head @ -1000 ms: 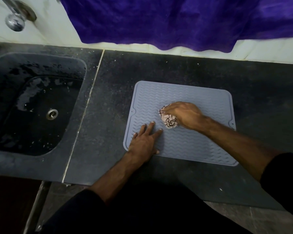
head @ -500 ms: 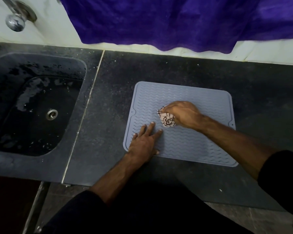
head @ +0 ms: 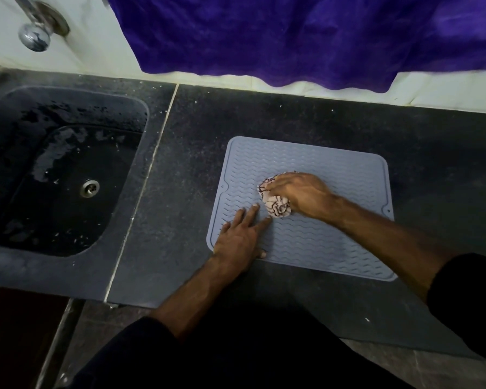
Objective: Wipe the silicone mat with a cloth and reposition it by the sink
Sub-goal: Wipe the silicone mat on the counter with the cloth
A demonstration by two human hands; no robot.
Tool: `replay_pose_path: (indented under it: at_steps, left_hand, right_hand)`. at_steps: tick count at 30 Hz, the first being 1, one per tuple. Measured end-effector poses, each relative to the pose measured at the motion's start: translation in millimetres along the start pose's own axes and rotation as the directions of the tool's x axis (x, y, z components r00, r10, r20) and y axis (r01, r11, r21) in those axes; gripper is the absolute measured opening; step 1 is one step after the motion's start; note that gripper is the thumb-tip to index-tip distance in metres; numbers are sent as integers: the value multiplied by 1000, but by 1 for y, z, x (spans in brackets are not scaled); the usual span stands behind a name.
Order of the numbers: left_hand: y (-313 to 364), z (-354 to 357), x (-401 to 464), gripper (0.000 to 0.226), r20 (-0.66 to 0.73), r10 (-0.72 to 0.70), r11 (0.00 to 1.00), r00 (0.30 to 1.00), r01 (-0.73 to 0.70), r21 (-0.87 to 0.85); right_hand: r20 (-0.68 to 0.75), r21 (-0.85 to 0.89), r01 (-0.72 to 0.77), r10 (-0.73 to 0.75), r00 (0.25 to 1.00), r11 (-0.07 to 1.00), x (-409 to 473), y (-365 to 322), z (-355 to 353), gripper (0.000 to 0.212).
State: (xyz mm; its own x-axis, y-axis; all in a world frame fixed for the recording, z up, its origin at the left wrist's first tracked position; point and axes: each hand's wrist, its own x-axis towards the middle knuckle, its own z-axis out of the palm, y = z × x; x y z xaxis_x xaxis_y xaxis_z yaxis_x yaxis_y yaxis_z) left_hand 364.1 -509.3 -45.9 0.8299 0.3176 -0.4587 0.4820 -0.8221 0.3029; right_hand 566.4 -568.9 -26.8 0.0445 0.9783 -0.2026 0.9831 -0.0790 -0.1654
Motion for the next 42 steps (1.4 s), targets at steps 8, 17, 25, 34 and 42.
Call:
replay_pose_path:
  at_steps: [8,17,25,34,42]
  left_hand:
    - [5,12,-18,76,-204,-81,997,976,82,-6]
    - [8,6,-16,75,-202,-122,992,972,117,-38]
    - [9,7,-15,76,-177,-122,993,977,119,-26]
    - [6,10,-13,80,-184,-119,993,976,117,-23]
    - [6,13,-12,84,-204,-130,991,970,128,-22]
  right_hand:
    - [-30,95,-38,41,999,995,16,-14,-5,65]
    - [13,16,16,-16,1000,1000,36,-39,-3,53]
    - [17,-54,-27,28,999,998,33,-38,-9,59]
    - [80,-14,-67,68,995,998,17,-22,-5,58]
    - [49,-67,60,-57,997,996,16,-25,3,60]
